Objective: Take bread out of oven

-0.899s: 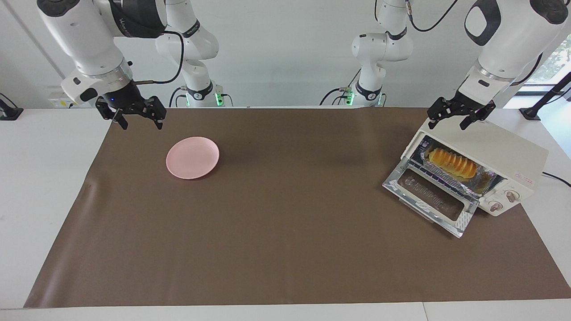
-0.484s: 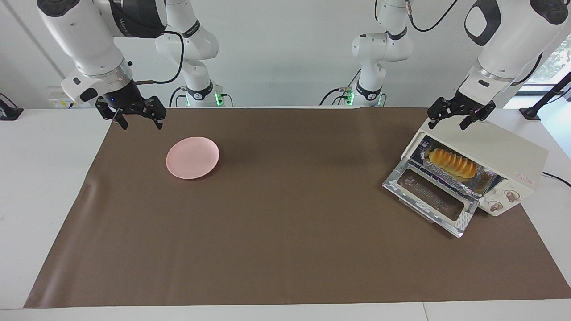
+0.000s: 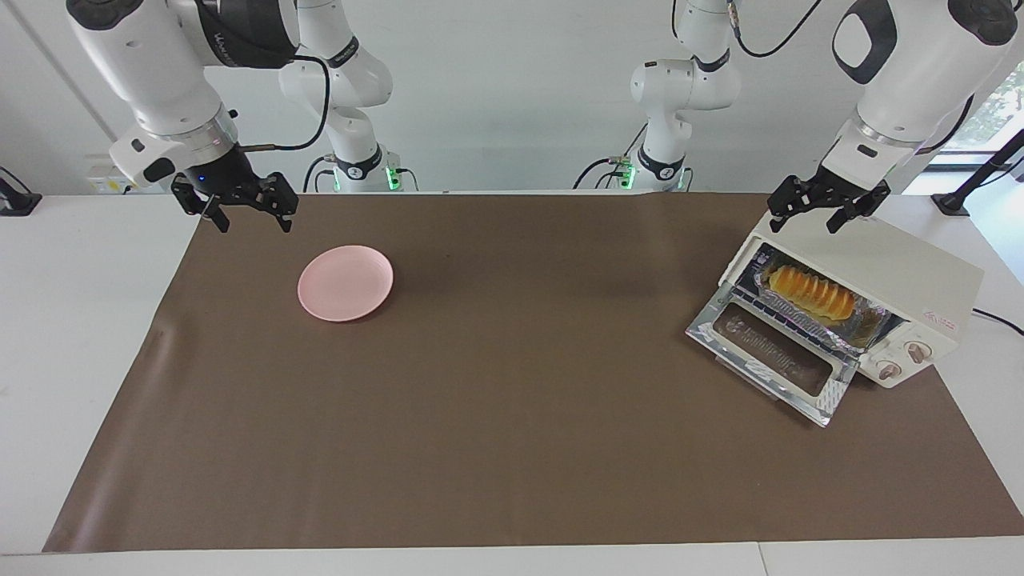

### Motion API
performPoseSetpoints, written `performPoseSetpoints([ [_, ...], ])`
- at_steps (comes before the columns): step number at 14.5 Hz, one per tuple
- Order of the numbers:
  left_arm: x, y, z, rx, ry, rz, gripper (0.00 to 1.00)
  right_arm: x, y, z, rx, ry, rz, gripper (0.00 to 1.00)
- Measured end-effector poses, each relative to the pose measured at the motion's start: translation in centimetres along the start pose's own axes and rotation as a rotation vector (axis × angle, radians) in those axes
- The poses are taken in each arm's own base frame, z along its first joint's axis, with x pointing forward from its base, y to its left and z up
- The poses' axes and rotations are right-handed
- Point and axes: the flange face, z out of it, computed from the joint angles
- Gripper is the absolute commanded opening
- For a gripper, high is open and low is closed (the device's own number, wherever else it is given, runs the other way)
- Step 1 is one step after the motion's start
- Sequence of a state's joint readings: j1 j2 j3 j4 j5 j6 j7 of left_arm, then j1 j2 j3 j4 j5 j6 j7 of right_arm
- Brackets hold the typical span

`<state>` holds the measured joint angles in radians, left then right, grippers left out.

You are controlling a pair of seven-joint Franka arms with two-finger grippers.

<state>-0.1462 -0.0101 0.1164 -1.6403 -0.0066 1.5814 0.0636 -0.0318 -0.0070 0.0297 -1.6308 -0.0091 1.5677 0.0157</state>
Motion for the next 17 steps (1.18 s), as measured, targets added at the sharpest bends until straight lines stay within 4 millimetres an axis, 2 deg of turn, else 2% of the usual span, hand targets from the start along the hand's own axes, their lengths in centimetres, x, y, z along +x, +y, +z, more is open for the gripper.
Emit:
performPoseSetpoints([
  [13,-0.2,-0.8,-0.1,-0.001,0.0,-0.022,1.0,0.0,0.0,0.0,0.0,0.0,0.0,1.0],
  [15,0.3,-0.6,0.4,0.001,-0.01,-0.056,1.0,0.0,0.0,0.0,0.0,0.0,0.0,1.0],
  [17,1.6,-0.1,1.8,0.008,-0.037,-0.115,1.0,0.0,0.0,0.0,0.0,0.0,0.0,1.0],
])
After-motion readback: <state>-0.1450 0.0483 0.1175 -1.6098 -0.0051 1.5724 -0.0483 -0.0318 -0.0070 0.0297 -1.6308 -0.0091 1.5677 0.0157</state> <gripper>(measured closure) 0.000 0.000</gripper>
